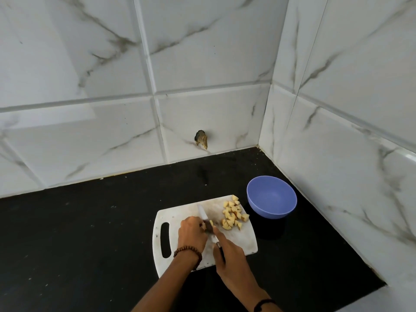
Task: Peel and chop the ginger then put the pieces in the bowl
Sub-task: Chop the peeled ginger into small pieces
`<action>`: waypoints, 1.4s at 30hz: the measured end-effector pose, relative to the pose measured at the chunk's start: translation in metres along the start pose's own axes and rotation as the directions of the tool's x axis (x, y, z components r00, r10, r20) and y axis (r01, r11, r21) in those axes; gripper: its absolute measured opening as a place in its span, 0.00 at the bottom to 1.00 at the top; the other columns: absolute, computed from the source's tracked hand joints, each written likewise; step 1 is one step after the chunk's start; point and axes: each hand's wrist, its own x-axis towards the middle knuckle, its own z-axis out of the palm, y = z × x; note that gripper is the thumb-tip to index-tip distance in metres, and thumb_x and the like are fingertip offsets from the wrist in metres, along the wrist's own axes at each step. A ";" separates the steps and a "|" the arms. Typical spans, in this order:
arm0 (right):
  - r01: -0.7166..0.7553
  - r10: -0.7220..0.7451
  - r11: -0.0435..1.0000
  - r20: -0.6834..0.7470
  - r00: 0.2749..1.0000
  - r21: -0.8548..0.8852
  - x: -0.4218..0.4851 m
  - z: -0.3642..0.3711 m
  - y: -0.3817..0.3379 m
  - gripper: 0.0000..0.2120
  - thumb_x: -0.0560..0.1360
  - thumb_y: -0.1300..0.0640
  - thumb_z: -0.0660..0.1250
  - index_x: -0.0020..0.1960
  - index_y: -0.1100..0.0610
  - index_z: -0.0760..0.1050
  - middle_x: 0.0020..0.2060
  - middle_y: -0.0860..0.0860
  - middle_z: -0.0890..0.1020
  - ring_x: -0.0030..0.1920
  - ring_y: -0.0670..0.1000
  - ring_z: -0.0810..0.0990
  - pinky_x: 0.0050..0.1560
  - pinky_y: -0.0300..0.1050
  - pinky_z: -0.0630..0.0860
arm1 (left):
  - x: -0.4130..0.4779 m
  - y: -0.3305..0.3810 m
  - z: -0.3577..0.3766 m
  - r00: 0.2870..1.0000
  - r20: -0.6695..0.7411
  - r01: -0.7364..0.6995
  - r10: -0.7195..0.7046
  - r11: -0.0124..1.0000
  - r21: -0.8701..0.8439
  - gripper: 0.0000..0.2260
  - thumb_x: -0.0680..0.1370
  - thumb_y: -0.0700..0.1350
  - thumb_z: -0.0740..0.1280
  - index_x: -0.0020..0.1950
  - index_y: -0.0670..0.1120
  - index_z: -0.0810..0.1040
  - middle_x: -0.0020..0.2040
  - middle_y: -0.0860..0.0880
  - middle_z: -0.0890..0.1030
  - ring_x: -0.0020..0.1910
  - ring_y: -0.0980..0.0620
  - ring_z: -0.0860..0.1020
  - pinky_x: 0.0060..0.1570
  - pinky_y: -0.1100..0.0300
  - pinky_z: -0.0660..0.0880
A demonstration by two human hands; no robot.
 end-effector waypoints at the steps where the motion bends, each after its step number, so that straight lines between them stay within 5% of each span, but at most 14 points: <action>1: -0.016 0.016 1.000 0.007 1.000 -0.005 0.003 -0.001 -0.001 0.24 0.84 0.52 0.56 0.78 0.49 0.56 0.60 0.45 0.78 0.48 0.35 0.73 0.53 0.23 0.67 | 0.000 -0.001 0.000 1.000 0.001 -0.005 0.005 1.000 -0.014 0.05 0.76 0.41 0.66 0.44 0.45 0.81 0.44 0.49 0.81 0.41 0.52 0.78 0.41 0.61 0.76; 7: -0.073 0.073 0.997 -0.003 0.997 0.019 0.004 -0.008 -0.002 0.26 0.84 0.52 0.55 0.79 0.48 0.51 0.72 0.45 0.70 0.66 0.38 0.69 0.65 0.30 0.63 | -0.002 -0.003 -0.002 1.000 -0.002 -0.007 0.007 0.996 -0.086 0.04 0.76 0.43 0.67 0.42 0.45 0.79 0.42 0.49 0.80 0.40 0.54 0.77 0.42 0.61 0.78; 11: -0.083 0.083 0.997 -0.001 0.997 -0.004 0.005 -0.016 0.005 0.26 0.84 0.53 0.55 0.79 0.47 0.51 0.72 0.44 0.69 0.61 0.35 0.67 0.58 0.22 0.58 | 0.001 -0.004 -0.003 1.000 -0.006 -0.010 0.009 0.993 -0.115 0.02 0.75 0.42 0.68 0.45 0.45 0.79 0.44 0.49 0.80 0.41 0.54 0.78 0.45 0.59 0.79; 15: -0.091 0.093 0.995 0.033 0.995 -0.038 0.008 -0.017 0.008 0.26 0.84 0.52 0.54 0.79 0.46 0.50 0.71 0.45 0.70 0.57 0.34 0.66 0.56 0.22 0.58 | 0.002 -0.004 0.000 0.997 -0.018 -0.075 0.073 0.993 -0.092 0.11 0.76 0.41 0.66 0.58 0.45 0.80 0.55 0.48 0.79 0.52 0.53 0.77 0.49 0.67 0.71; 18: -0.071 0.074 0.996 0.049 0.996 -0.057 0.007 -0.017 0.008 0.26 0.84 0.52 0.55 0.79 0.47 0.51 0.69 0.45 0.72 0.55 0.34 0.67 0.54 0.20 0.59 | 0.001 -0.003 -0.001 0.994 -0.008 -0.111 0.111 0.992 -0.063 0.09 0.76 0.44 0.67 0.55 0.46 0.82 0.54 0.49 0.79 0.48 0.55 0.77 0.47 0.68 0.72; 22: -0.067 0.071 0.996 0.073 0.995 -0.051 0.006 -0.018 0.009 0.26 0.84 0.53 0.56 0.79 0.47 0.53 0.68 0.46 0.74 0.62 0.39 0.72 0.64 0.31 0.66 | 0.003 -0.005 -0.002 0.993 0.024 -0.112 0.114 0.992 -0.054 0.09 0.74 0.46 0.71 0.54 0.47 0.81 0.51 0.50 0.80 0.47 0.56 0.78 0.50 0.65 0.76; 26: -0.056 0.059 0.998 0.074 0.996 -0.038 0.008 -0.019 0.007 0.25 0.84 0.53 0.56 0.79 0.47 0.54 0.68 0.46 0.74 0.64 0.40 0.72 0.65 0.32 0.65 | 0.005 -0.007 -0.005 0.993 0.028 -0.111 0.113 0.991 -0.074 0.09 0.72 0.48 0.72 0.52 0.50 0.82 0.49 0.52 0.80 0.46 0.57 0.77 0.50 0.61 0.78; 37: -0.035 0.044 0.996 0.105 0.993 -0.084 0.011 -0.025 0.005 0.25 0.84 0.52 0.55 0.79 0.47 0.53 0.69 0.47 0.73 0.65 0.42 0.72 0.67 0.35 0.66 | -0.002 -0.015 -0.009 0.991 0.065 -0.100 0.115 0.974 -0.206 0.10 0.71 0.45 0.75 0.51 0.52 0.82 0.44 0.56 0.81 0.42 0.61 0.78 0.44 0.71 0.75; 42: -0.053 0.055 0.998 0.033 0.998 -0.041 0.016 -0.024 0.009 0.18 0.83 0.50 0.57 0.71 0.49 0.67 0.53 0.42 0.80 0.53 0.40 0.78 0.56 0.32 0.74 | 0.002 -0.018 -0.013 0.977 0.164 -0.097 0.136 0.970 -0.223 0.11 0.70 0.46 0.76 0.49 0.55 0.79 0.45 0.57 0.80 0.44 0.61 0.78 0.45 0.71 0.75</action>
